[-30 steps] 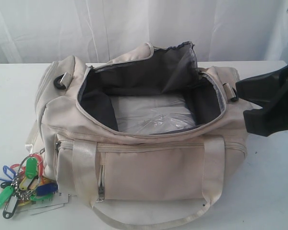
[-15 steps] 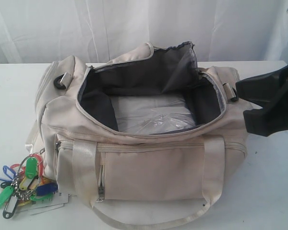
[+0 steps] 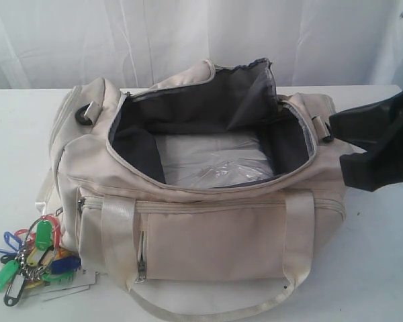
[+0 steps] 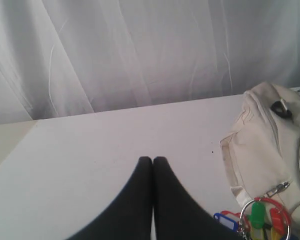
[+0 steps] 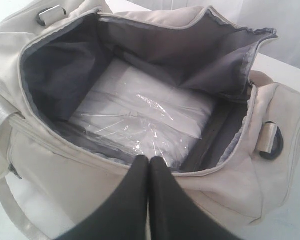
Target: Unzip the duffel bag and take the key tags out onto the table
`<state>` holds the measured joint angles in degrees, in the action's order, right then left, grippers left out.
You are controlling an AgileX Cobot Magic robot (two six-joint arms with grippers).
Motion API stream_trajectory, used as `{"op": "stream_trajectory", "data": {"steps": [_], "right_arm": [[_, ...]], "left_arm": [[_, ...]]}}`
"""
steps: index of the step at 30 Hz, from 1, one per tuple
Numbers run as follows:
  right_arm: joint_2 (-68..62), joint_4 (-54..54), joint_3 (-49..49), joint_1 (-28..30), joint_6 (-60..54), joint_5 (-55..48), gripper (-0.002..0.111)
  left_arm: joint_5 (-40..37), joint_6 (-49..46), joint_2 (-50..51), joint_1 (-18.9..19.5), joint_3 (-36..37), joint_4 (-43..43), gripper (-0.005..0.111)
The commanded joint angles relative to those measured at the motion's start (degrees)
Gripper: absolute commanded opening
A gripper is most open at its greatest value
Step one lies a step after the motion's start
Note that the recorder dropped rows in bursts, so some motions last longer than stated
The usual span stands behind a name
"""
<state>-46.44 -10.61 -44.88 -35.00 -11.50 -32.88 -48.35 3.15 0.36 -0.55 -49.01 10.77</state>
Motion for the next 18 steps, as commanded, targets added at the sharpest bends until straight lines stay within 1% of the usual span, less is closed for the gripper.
{"op": "stream_trajectory", "data": {"steps": [1, 9, 10, 15, 18], "right_arm": [[0.0, -0.3, 0.3, 0.0, 0.2, 0.2, 0.0], [0.0, -0.3, 0.3, 0.0, 0.2, 0.2, 0.0], [0.0, -0.3, 0.3, 0.0, 0.2, 0.2, 0.0], [0.0, -0.4, 0.3, 0.0, 0.2, 0.2, 0.0], [0.0, -0.4, 0.3, 0.0, 0.2, 0.2, 0.0]], "left_arm": [[0.7, 0.2, -0.4, -0.3, 5.7, 0.1, 0.0], [0.7, 0.2, -0.4, -0.3, 19.2, 0.1, 0.0], [2.6, 0.2, -0.4, -0.3, 21.5, 0.2, 0.0], [19.2, -0.2, -0.4, -0.3, 29.3, 0.8, 0.0], [26.5, -0.2, -0.4, -0.2, 34.3, 0.8, 0.0]]}}
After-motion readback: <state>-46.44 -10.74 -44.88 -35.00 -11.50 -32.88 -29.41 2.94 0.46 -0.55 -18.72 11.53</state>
